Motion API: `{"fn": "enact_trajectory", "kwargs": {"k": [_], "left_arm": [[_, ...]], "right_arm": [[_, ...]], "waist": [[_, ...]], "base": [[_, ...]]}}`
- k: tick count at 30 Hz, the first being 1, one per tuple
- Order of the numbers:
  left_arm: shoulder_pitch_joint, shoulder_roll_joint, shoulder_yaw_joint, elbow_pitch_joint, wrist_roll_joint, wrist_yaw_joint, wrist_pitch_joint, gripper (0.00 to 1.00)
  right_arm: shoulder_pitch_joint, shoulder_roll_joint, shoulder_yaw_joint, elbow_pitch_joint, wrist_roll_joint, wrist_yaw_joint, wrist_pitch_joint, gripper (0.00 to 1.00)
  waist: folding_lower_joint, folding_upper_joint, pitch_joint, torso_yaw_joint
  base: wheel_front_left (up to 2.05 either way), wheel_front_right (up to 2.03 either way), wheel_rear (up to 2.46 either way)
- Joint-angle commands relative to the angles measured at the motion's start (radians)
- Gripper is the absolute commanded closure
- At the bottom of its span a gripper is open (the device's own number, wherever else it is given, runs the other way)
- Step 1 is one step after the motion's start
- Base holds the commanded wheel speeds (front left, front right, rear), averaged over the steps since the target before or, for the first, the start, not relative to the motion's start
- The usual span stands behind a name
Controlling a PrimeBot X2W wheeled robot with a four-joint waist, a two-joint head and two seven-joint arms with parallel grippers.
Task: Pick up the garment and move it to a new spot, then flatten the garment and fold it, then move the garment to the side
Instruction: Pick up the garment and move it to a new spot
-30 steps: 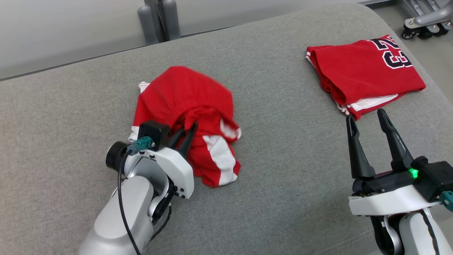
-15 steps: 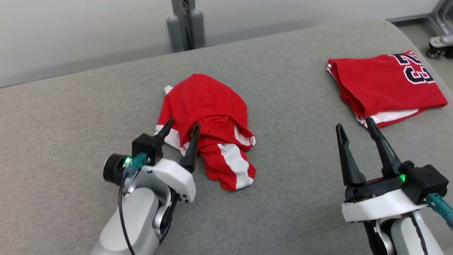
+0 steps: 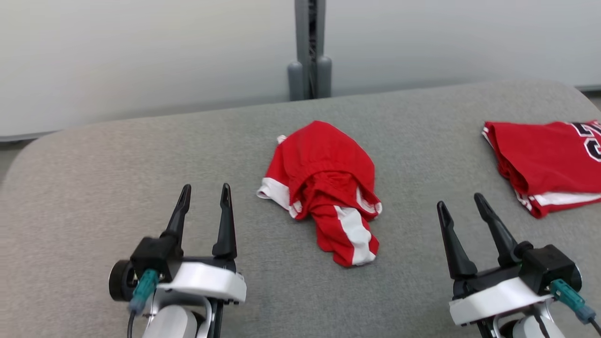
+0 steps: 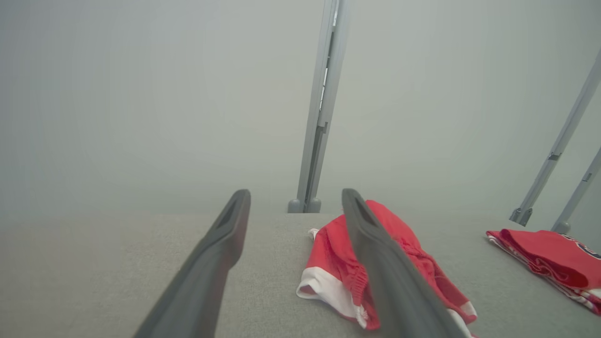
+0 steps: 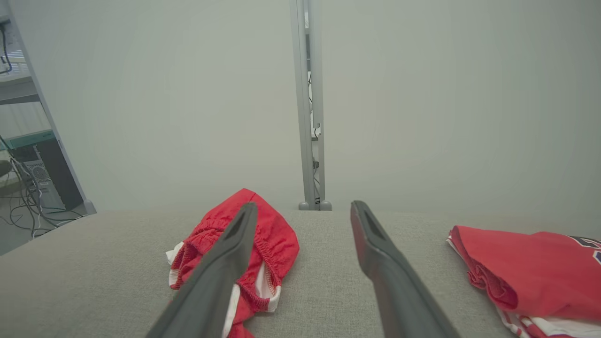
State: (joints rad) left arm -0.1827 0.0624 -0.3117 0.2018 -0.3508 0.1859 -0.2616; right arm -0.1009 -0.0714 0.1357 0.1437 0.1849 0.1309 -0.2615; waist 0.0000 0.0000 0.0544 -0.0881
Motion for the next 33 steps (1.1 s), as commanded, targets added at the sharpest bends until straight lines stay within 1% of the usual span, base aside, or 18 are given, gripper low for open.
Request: {"fn": "enact_trajectory", "kwargs": {"k": [1,2,7,11,16,18,20,23,28,33], "left_arm": [[0.023,0.003,0.006,-0.023,0.011,-0.002,-0.003,0.0],[0.045,0.003,0.01,-0.043,0.02,-0.006,-0.003,0.0],[0.143,0.0,0.046,-0.133,0.077,0.015,-0.004,0.0],[0.217,-0.001,0.068,-0.171,0.124,0.027,-0.004,0.0],[0.291,-0.005,0.095,-0.218,0.164,0.016,-0.004,0.0],[0.316,-0.006,0.098,-0.223,0.174,0.004,-0.004,0.0],[0.332,-0.008,0.099,-0.218,0.178,-0.011,-0.004,0.0],[0.337,-0.009,0.112,-0.214,0.183,-0.016,-0.004,0.0],[0.335,-0.01,0.114,-0.207,0.177,-0.018,-0.004,0.0],[0.321,-0.01,0.103,-0.192,0.166,-0.008,-0.004,0.0]], "right_arm": [[0.018,-0.004,-0.003,0.002,-0.001,0.0,-0.006,0.0],[0.024,-0.003,-0.006,0.003,-0.002,0.0,-0.006,0.0],[0.059,0.0,-0.027,-0.011,-0.006,0.0,-0.006,0.0],[0.086,0.004,-0.045,-0.028,-0.008,0.0,-0.006,0.0],[0.138,0.01,-0.059,-0.051,-0.008,0.0,-0.006,0.0],[0.16,0.013,-0.064,-0.055,-0.01,0.0,-0.006,0.0],[0.174,0.014,-0.065,-0.057,-0.014,0.0,-0.006,0.0],[0.182,0.017,-0.062,-0.055,-0.017,0.0,-0.006,0.0],[0.172,0.018,-0.057,-0.053,-0.021,0.0,-0.006,0.0],[0.169,0.018,-0.048,-0.047,-0.026,0.0,-0.006,0.0]], "waist": [[0.0,0.0,-0.034,0.034],[0.0,0.0,-0.04,0.041],[0.0,0.0,-0.064,0.073],[0.0,0.0,-0.072,0.085],[0.0,0.0,-0.082,0.094],[0.0,0.0,-0.084,0.097],[0.0,0.0,-0.086,0.097],[0.0,0.0,-0.087,0.094],[0.0,0.0,-0.094,0.088],[0.0,0.0,-0.103,0.083]], "base": [[0.0,0.0,0.0],[0.0,0.0,0.0],[0.0,0.0,0.0],[0.0,0.0,0.0],[0.0,0.0,0.0],[0.0,0.0,0.0],[0.0,0.0,0.0],[0.0,0.0,0.0],[0.0,0.0,0.0],[0.0,0.0,0.0]]}}
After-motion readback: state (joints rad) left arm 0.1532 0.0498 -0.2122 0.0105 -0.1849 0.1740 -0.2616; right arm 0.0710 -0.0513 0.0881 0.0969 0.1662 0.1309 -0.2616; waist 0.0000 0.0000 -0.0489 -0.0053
